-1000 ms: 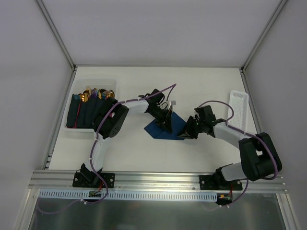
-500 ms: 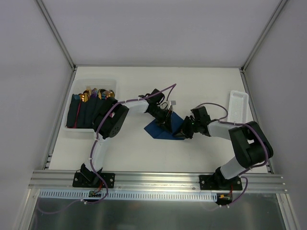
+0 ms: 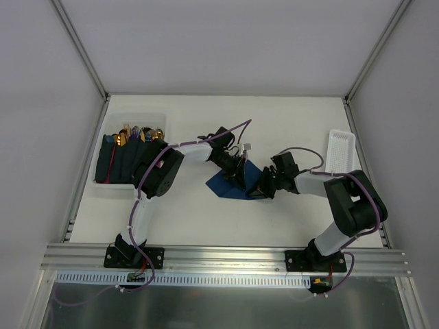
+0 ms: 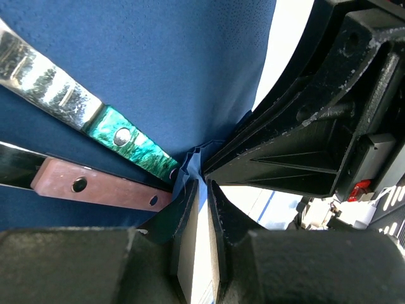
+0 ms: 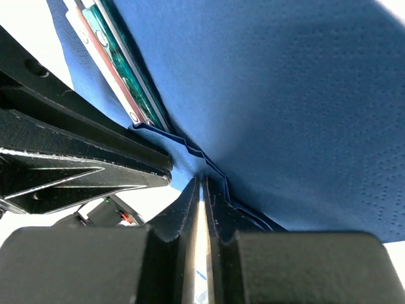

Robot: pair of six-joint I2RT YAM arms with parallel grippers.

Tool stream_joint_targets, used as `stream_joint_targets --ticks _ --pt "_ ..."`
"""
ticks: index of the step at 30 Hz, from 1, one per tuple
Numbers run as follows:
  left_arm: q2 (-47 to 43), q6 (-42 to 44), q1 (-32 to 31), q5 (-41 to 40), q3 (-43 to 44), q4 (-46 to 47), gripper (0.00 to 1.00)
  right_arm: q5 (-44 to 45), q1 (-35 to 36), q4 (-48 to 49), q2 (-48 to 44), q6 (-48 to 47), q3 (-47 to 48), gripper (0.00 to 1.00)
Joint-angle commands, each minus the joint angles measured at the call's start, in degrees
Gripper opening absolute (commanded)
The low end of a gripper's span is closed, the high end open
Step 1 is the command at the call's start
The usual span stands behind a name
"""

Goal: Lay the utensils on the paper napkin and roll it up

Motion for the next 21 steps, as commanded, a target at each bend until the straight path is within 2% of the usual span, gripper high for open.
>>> stream_joint_targets --ticks 1,12,21 --pt "1.1 0.7 0.8 -2.9 0.4 0.2 0.12 4.3 0.9 -6.5 -0.2 -4.0 0.7 0.09" --pt "1.1 0.8 0.8 -2.9 0.4 0.3 0.11 2.8 1.3 -6.1 -5.7 -3.8 0.6 0.13" --pt "1.1 0.8 0.8 -2.8 0.3 0.3 0.11 1.6 1.8 -5.1 -5.2 -2.6 1.2 0.13"
